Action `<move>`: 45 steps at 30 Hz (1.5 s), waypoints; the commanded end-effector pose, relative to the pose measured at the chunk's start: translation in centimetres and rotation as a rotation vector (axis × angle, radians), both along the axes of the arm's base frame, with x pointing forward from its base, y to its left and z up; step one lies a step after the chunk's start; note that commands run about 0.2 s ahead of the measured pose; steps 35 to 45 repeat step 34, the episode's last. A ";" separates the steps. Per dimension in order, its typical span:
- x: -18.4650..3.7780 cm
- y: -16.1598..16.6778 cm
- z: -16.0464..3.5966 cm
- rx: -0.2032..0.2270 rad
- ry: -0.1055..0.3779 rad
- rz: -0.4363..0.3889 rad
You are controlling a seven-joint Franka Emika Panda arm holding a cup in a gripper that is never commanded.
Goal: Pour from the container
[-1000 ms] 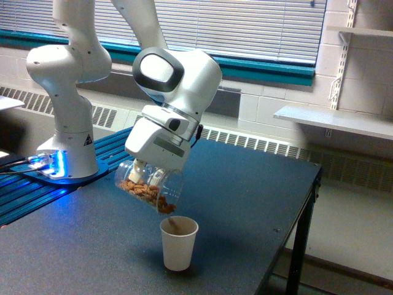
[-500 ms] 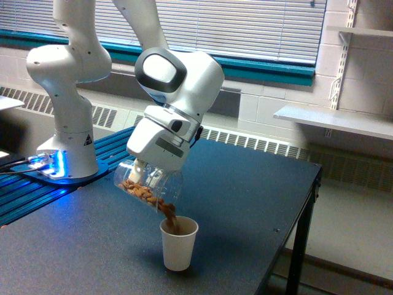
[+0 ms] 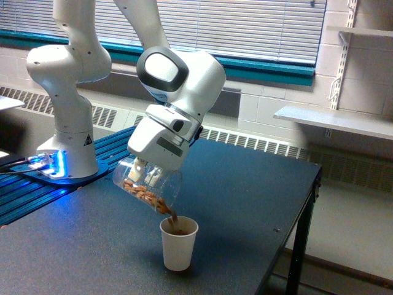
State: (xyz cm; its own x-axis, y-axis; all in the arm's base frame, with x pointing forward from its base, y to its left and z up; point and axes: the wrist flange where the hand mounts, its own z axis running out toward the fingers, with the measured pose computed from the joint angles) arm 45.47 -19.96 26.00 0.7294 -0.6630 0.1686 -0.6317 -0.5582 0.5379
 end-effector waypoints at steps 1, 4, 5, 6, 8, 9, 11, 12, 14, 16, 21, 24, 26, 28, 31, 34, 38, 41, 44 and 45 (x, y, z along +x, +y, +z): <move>0.3 0.3 0.5 0.004 0.023 0.029; 0.3 0.2 0.7 -0.001 0.029 0.032; 0.3 0.2 0.7 0.003 0.029 0.031; 0.3 0.3 0.7 0.001 0.030 0.029; 0.4 0.2 0.8 0.000 0.035 0.031; 0.3 0.3 0.9 0.005 0.038 0.029; 0.3 0.2 1.0 0.004 0.042 0.031; 0.3 0.2 1.0 0.005 0.043 0.031; 0.3 0.2 1.1 0.010 0.045 0.029; 0.3 0.2 1.1 0.008 0.048 0.029; 0.4 0.3 1.3 0.016 0.053 0.026; 0.4 0.3 1.3 0.017 0.054 0.026; 0.3 0.3 1.3 0.023 0.052 0.025; 0.3 0.3 1.3 0.025 0.052 0.025; 0.2 0.3 1.3 0.042 0.047 0.022; 0.1 0.2 1.2 0.049 0.035 0.020; 0.1 0.2 1.2 0.049 0.035 0.020; 0.1 0.2 1.2 0.049 0.035 0.020; 0.1 0.2 1.2 0.049 0.035 0.020; 0.1 0.2 1.2 0.049 0.035 0.020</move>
